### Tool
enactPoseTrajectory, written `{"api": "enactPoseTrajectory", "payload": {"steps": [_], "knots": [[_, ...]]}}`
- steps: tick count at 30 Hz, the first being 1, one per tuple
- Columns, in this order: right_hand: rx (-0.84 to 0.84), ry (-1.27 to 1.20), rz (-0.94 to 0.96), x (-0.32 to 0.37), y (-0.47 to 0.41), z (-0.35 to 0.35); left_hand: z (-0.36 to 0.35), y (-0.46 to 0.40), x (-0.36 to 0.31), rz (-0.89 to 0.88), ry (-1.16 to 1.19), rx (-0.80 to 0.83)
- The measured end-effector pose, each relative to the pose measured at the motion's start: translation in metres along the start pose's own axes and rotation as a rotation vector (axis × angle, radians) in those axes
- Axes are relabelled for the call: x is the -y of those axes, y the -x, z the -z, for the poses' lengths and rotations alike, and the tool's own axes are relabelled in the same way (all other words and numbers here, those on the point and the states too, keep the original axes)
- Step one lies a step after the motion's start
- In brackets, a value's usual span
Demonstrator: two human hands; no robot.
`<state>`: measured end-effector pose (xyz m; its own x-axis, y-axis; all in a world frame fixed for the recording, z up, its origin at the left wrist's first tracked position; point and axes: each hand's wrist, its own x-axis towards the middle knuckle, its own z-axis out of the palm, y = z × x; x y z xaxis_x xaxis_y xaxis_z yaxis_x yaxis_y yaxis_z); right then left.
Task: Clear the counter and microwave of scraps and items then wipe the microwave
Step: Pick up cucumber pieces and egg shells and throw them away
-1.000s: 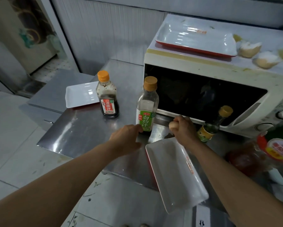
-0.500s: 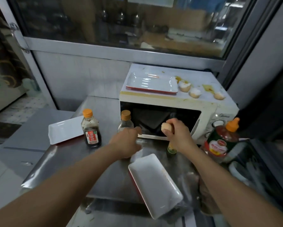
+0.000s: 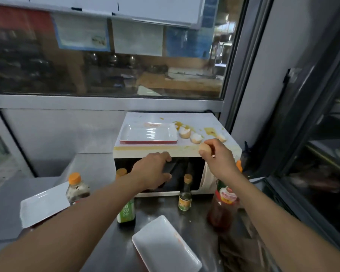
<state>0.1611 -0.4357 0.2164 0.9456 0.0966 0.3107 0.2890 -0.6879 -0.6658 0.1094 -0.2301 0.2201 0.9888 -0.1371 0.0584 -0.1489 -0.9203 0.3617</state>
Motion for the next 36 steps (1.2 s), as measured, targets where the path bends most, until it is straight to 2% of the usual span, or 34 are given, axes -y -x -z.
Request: {"api": "enactPoseTrajectory", "payload": {"steps": [8, 19, 26, 36], "knots": [[-0.069, -0.042, 0.011, -0.041, -0.061, 0.037, -0.008, -0.06, -0.035, -0.004, -0.002, -0.049], [0.023, -0.251, -0.061, -0.104, -0.126, 0.047, -0.03, -0.135, -0.071, 0.032, -0.004, -0.201], [0.058, -0.275, -0.068, -0.12, -0.135, 0.032, -0.032, -0.148, -0.067, 0.043, -0.011, -0.27], [0.094, -0.05, 0.041, -0.119, -0.126, 0.029, -0.031, -0.157, -0.054, 0.009, -0.015, -0.261]]}}
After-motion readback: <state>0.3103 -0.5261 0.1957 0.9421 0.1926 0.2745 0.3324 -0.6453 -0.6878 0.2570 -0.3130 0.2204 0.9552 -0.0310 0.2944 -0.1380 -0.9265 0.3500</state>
